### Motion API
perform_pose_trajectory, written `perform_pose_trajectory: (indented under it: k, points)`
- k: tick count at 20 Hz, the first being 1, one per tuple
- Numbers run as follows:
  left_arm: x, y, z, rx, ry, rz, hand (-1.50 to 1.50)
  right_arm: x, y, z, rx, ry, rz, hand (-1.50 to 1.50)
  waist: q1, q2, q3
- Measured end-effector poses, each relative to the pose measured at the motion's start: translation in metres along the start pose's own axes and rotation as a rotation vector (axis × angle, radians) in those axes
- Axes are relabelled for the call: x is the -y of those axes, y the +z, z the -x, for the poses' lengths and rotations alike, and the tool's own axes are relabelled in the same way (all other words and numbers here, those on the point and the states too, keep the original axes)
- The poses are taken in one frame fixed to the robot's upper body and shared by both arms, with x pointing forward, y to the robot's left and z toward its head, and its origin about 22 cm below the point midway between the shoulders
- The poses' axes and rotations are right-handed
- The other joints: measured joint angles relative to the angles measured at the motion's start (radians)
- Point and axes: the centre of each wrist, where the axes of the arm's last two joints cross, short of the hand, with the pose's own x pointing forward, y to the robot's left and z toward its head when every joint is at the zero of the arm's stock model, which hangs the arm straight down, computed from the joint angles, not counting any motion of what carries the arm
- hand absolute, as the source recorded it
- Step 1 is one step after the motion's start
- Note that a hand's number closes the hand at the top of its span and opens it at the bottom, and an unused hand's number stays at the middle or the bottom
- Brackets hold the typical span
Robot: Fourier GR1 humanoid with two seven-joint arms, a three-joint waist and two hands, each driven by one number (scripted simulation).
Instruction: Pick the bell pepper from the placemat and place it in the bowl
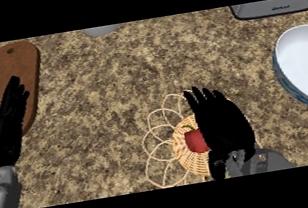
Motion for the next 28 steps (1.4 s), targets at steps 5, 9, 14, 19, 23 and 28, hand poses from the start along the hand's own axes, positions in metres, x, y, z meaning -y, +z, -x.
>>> perform_pose_trajectory:
  k: [5,9,14,19,23,28]
  points:
    - [-0.003,-0.001,-0.003,0.003,0.002,-0.007,0.0,-0.009,-0.001,-0.01,-0.018,0.086,0.059,-1.5,-0.002,0.0,0.001]
    - [-0.004,-0.003,0.0,0.007,0.0,-0.004,0.0,-0.016,-0.007,-0.015,-0.036,0.098,0.061,-1.5,-0.003,0.0,0.001]
    - [-0.005,-0.002,0.002,0.003,0.002,-0.01,0.0,-0.041,-0.012,-0.009,-0.062,0.101,0.006,-1.5,-0.004,0.0,0.001]
    - [-0.004,0.0,0.001,0.004,0.008,-0.003,0.0,-0.051,-0.024,-0.003,-0.09,0.095,-0.007,-1.5,-0.004,0.0,0.001]
    - [-0.006,0.0,-0.002,0.006,0.002,-0.001,0.0,-0.059,-0.023,-0.004,-0.1,0.083,0.005,-1.5,-0.004,0.0,0.001]
    - [-0.002,0.001,-0.005,0.008,0.0,-0.008,0.0,-0.065,-0.034,-0.002,-0.119,0.075,0.014,-1.5,-0.004,0.0,0.001]
